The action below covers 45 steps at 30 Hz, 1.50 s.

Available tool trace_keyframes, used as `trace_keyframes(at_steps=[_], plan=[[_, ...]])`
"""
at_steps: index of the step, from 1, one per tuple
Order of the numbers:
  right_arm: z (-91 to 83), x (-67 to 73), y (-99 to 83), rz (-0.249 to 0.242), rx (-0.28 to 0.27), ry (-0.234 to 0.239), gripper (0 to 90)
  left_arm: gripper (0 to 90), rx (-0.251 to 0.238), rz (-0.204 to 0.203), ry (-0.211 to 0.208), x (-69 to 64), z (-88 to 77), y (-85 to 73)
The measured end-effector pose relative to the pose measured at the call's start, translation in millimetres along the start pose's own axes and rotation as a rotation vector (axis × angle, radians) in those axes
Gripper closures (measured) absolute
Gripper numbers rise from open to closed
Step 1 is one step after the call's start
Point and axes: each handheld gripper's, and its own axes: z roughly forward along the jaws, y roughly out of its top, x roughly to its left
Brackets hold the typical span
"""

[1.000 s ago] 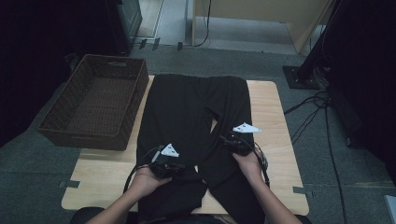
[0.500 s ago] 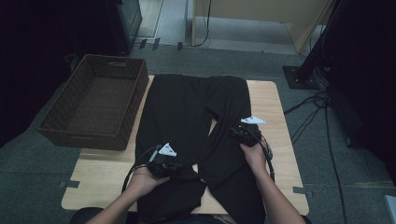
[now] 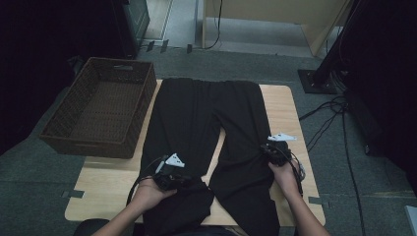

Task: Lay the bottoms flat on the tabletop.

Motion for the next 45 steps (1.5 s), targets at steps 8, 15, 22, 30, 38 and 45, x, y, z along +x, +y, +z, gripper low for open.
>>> trace_keyframes(at_steps=[8,15,22,30,38,45], plan=[[-33.7,7.0,-25.9,0.028,0.075,0.096,77.2,70.6,-0.008,0.0,-0.129,-14.5,-6.8,-9.1],[-19.8,-1.8,-6.6,0.052,-0.123,0.079,59.3,56.2,-0.207,-0.055,0.092,35.5,-31.0,18.2],[14.5,-9.5,17.7,0.057,-0.164,-0.007,51.2,46.5,-0.232,-0.135,0.249,83.0,-19.2,32.7],[37.1,-20.0,40.1,0.065,-0.15,-0.041,49.1,44.4,-0.197,-0.133,0.357,110.6,-1.6,48.0],[57.6,-17.7,49.3,0.069,-0.104,-0.029,48.7,43.0,-0.187,-0.143,0.409,120.6,9.0,53.3],[58.3,-14.4,46.9,0.028,-0.116,-0.046,66.2,67.8,-0.217,-0.121,0.439,116.5,9.8,48.3]])
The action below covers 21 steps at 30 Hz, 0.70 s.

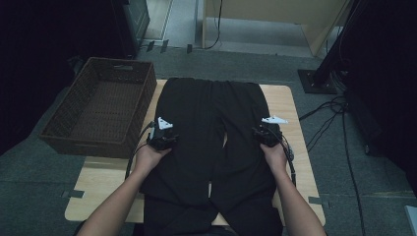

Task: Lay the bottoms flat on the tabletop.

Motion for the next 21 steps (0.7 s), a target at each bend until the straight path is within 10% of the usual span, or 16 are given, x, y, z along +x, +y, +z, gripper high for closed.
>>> trace_keyframes(at_steps=[5,17,21], plan=[[-9.6,0.6,-4.8,-0.031,0.022,0.002,87.6,89.6,0.01,0.039,-0.016,-8.2,-4.7,-3.5],[-78.5,3.6,-47.2,0.005,0.165,0.091,88.5,90.0,0.189,0.072,-0.251,-35.8,-62.6,-44.2],[-93.8,4.8,-53.6,0.008,0.137,0.118,70.7,65.7,0.143,0.042,-0.229,-34.9,-76.1,-50.4]])
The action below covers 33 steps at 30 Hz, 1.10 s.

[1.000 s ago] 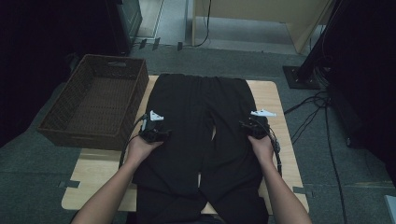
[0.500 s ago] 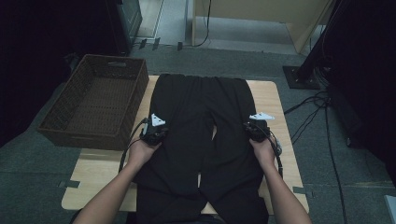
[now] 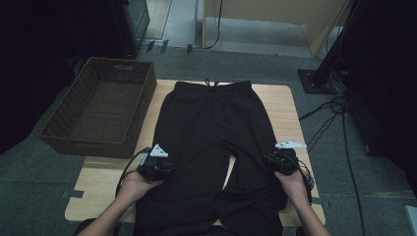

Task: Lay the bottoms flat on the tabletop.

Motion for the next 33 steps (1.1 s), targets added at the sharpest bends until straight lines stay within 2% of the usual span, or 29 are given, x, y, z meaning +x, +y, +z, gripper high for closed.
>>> trace_keyframes(at_steps=[3,5,7,8,9,13,15,16,19,22,25,27,30,33], plan=[[1.7,-2.0,7.7,-0.006,-0.088,0.004,59.0,57.2,-0.058,-0.065,0.028,10.7,-5.7,3.5],[8.5,-2.8,16.4,-0.011,-0.121,-0.009,55.9,55.8,-0.071,-0.076,0.055,15.5,-7.8,3.2],[18.3,-2.6,25.8,-0.009,-0.15,-0.022,55.0,52.0,-0.063,-0.073,0.086,18.5,-7.2,1.4],[30.6,-3.2,37.4,-0.009,-0.154,-0.03,53.8,49.1,-0.057,-0.086,0.1,23.1,-5.1,1.2],[30.6,-3.2,37.4,-0.009,-0.154,-0.03,53.8,48.5,-0.057,-0.086,0.1,23.1,-5.1,1.2],[54.4,-6.1,59.6,-0.004,-0.137,-0.047,51.8,46.7,-0.067,-0.104,0.107,31.5,1.6,9.9],[68.3,-7.5,71.2,0.008,-0.128,-0.06,51.4,45.3,-0.064,-0.103,0.135,36.4,7.9,15.5],[72.4,-7.7,74.1,0.009,-0.118,-0.065,51.5,45.3,-0.054,-0.103,0.155,41.1,14.1,19.4],[79.6,-7.7,77.4,-0.001,-0.1,-0.085,53.0,46.1,-0.047,-0.111,0.164,44.1,18.8,20.7],[85.6,-7.3,77.5,-0.024,-0.061,-0.106,61.6,53.3,-0.059,-0.096,0.193,43.8,19.9,20.0],[82.6,-7.2,71.7,-0.023,-0.079,-0.104,74.7,66.8,-0.067,-0.077,0.2,42.4,19.6,18.0],[78.2,-7.6,67.0,-0.02,-0.078,-0.104,80.2,75.8,-0.058,-0.066,0.194,41.1,18.9,17.6],[64.1,-8.8,51.3,-0.011,-0.081,-0.102,86.1,86.8,-0.056,-0.066,0.167,37.2,19.1,16.6],[55.1,-6.1,40.6,-0.014,-0.081,-0.096,88.3,89.8,-0.041,-0.062,0.113,27.9,19.6,15.6]])
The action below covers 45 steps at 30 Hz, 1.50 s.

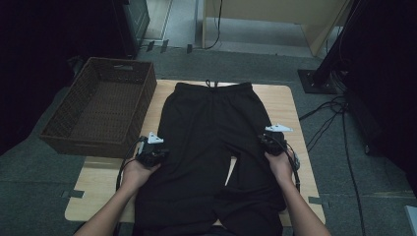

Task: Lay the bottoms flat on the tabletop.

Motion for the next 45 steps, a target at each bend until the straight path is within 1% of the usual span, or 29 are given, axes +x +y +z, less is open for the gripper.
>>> trace_keyframes(at_steps=[1,2,5,7,8,9,10,13,14,15,16,17,18,19,20,21,23,24,25,26,28,29,31,34,36,38,40,43,45], plan=[[-5.1,1.7,-5.0,-0.012,-0.001,0.002,88.8,89.9,0.007,0.017,-0.011,-4.0,-0.5,-0.7],[-10.2,3.6,-9.4,-0.006,0.004,0.006,89.2,90.0,0.015,0.025,-0.026,-7.8,-1.0,-1.1],[-20.9,9.9,-17.8,0.0,0.022,0.035,89.3,89.5,0.029,0.02,-0.071,-15.6,-0.5,-1.2],[-25.4,16.0,-21.8,-0.002,0.028,0.054,89.3,88.1,0.035,0.019,-0.087,-19.6,-0.2,-1.1],[-27.4,20.0,-23.8,-0.001,0.029,0.061,89.4,88.0,0.04,0.007,-0.105,-21.8,-0.3,-1.6],[-29.4,24.4,-25.7,-0.005,0.031,0.073,89.4,87.2,0.045,0.006,-0.119,-24.5,-0.9,-2.5],[-31.2,29.2,-27.3,-0.016,0.034,0.087,89.4,86.3,0.051,0.021,-0.125,-27.3,-2.3,-4.0],[-38.7,43.8,-32.1,-0.048,0.063,0.133,89.1,82.7,0.061,0.028,-0.152,-32.9,-6.5,-8.6],[-40.6,47.0,-33.2,-0.053,0.07,0.147,86.9,79.9,0.058,0.033,-0.148,-33.0,-8.2,-9.5],[-40.5,47.8,-32.8,-0.072,0.065,0.164,77.0,71.6,0.049,0.028,-0.138,-32.5,-9.7,-9.7],[-38.7,46.4,-31.0,-0.066,0.053,0.163,70.5,68.4,0.023,0.009,-0.13,-27.5,-13.9,-8.5],[-37.2,44.3,-28.3,-0.054,0.034,0.171,66.1,63.1,0.023,0.009,-0.13,-27.5,-13.9,-8.5],[-37.2,44.3,-28.3,-0.054,0.034,0.171,66.1,63.1,0.008,-0.014,-0.119,-25.1,-16.1,-7.8],[-35.7,42.1,-24.6,-0.042,0.019,0.174,65.4,58.0,-0.005,-0.028,-0.109,-22.6,-18.3,-7.6],[-34.7,40.5,-20.7,-0.028,0.002,0.174,62.7,57.6,-0.019,-0.036,-0.102,-20.2,-20.3,-8.3],[-33.2,39.0,-16.2,-0.018,-0.017,0.178,59.8,55.3,-0.017,-0.04,-0.095,-17.6,-22.0,-9.2],[-27.4,37.5,-6.6,-0.021,-0.03,0.172,56.7,49.4,-0.005,-0.054,-0.079,-14.3,-22.8,-12.1],[-18.7,36.7,3.7,-0.013,-0.031,0.188,54.5,47.7,-0.002,-0.057,-0.077,-13.2,-22.9,-14.2],[-18.7,36.7,3.7,-0.013,-0.031,0.188,54.5,47.7,0.002,-0.054,-0.076,-12.1,-22.9,-15.9],[-14.2,36.9,8.6,-0.004,-0.03,0.189,53.5,47.5,0.0,-0.057,-0.075,-11.6,-22.9,-17.1],[-4.4,36.9,17.7,0.009,-0.031,0.207,51.5,46.9,-0.002,-0.068,-0.083,-10.3,-24.0,-18.5],[4.6,37.7,25.0,0.016,-0.03,0.214,51.6,46.1,-0.001,-0.068,-0.08,-10.0,-24.9,-19.1],[12.5,39.7,31.0,-0.004,-0.03,0.207,52.1,45.9,-0.006,-0.067,-0.079,-10.4,-26.5,-21.0],[19.2,42.4,36.2,-0.015,-0.024,0.204,53.1,45.5,-0.005,-0.061,-0.065,-10.2,-28.4,-23.6],[25.2,45.1,41.3,-0.022,-0.017,0.21,53.7,44.6,-0.007,-0.067,-0.067,-9.5,-30.0,-25.0],[33.3,50.3,48.0,-0.046,0.0,0.213,53.3,44.0,-0.007,-0.072,-0.069,-9.3,-32.3,-27.0],[35.6,51.9,50.2,-0.052,0.003,0.213,53.3,43.8,-0.008,-0.074,-0.069,-9.5,-32.8,-27.6],[42.8,56.7,56.7,-0.075,-0.012,0.215,53.0,42.6,-0.005,-0.076,-0.066,-10.6,-34.9,-29.7],[46.6,59.2,60.4,-0.062,-0.018,0.227,53.4,41.6,-0.003,-0.074,-0.066,-10.5,-36.1,-31.0]])
